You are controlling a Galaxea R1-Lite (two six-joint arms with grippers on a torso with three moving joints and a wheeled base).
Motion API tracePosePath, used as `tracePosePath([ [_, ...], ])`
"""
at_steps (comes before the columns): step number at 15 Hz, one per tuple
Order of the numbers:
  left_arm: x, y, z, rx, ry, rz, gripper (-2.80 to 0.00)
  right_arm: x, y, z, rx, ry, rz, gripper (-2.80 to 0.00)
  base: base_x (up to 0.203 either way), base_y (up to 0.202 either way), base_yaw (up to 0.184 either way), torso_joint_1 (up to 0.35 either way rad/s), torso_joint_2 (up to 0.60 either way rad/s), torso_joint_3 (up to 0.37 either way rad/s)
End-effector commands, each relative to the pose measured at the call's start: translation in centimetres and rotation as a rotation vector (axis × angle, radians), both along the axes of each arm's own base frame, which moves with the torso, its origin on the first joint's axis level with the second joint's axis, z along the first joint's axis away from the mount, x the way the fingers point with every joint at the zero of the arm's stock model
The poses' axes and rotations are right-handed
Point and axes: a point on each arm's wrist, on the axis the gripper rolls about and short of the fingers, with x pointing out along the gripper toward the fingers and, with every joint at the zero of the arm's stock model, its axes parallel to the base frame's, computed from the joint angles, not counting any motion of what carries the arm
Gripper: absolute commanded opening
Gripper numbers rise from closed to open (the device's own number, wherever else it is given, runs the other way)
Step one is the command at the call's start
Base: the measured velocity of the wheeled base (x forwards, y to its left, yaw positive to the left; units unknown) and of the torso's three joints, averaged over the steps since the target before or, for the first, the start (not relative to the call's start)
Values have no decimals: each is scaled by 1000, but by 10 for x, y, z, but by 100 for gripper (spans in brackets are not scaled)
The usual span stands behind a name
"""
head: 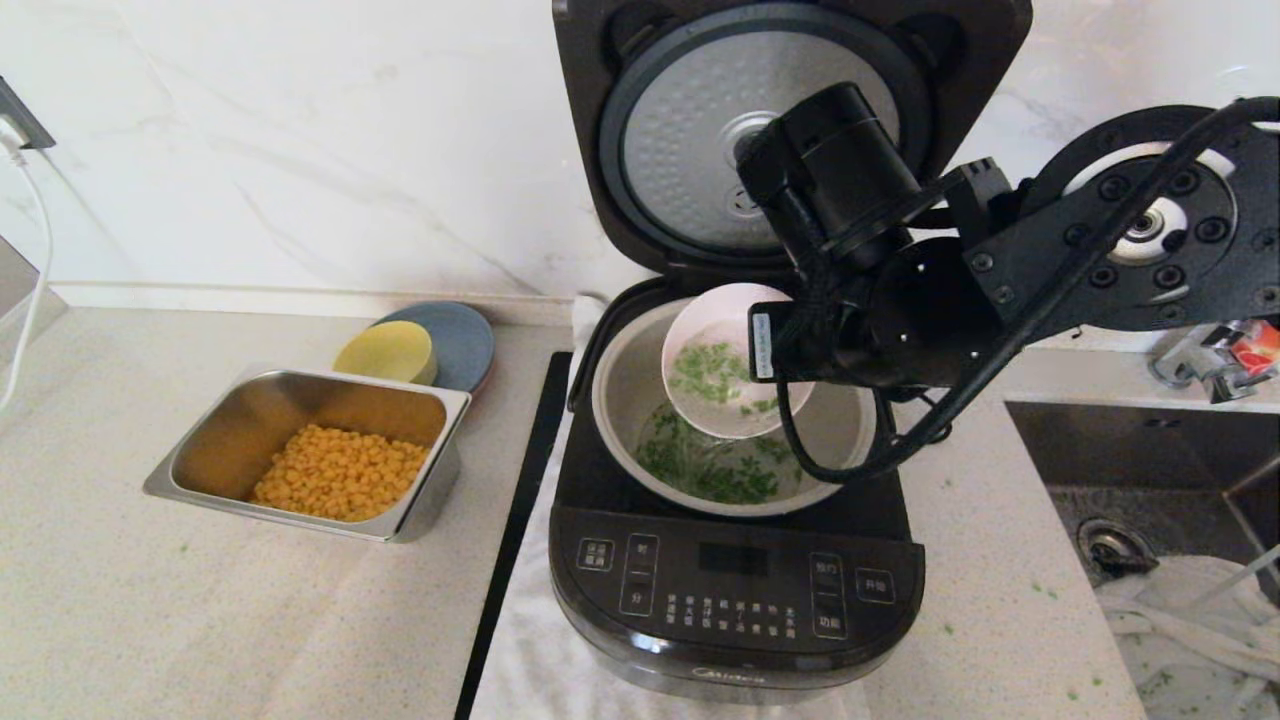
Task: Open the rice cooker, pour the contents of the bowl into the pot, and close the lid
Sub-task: Pour the water from the bowl into the rice cooker
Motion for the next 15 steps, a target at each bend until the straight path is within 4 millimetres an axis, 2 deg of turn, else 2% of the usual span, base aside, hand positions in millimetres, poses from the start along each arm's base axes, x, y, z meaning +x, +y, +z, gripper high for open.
tracePosePath([
  [1, 0, 0, -2, 0, 6, 1, -280, -3, 10, -4, -60, -46, -26, -280, 0, 0, 0, 0, 0, 0],
  [7, 0, 0, -2, 0, 6, 1, -280, -9, 32, -4, -176, -214, -62, -280, 0, 0, 0, 0, 0, 0],
  [12, 0, 0, -2, 0, 6, 1, -280, -11, 33, 8, -212, -315, -76, -280, 0, 0, 0, 0, 0, 0],
  [15, 0, 0, -2, 0, 6, 1, -280, -13, 31, 5, -249, -356, -61, -280, 0, 0, 0, 0, 0, 0],
])
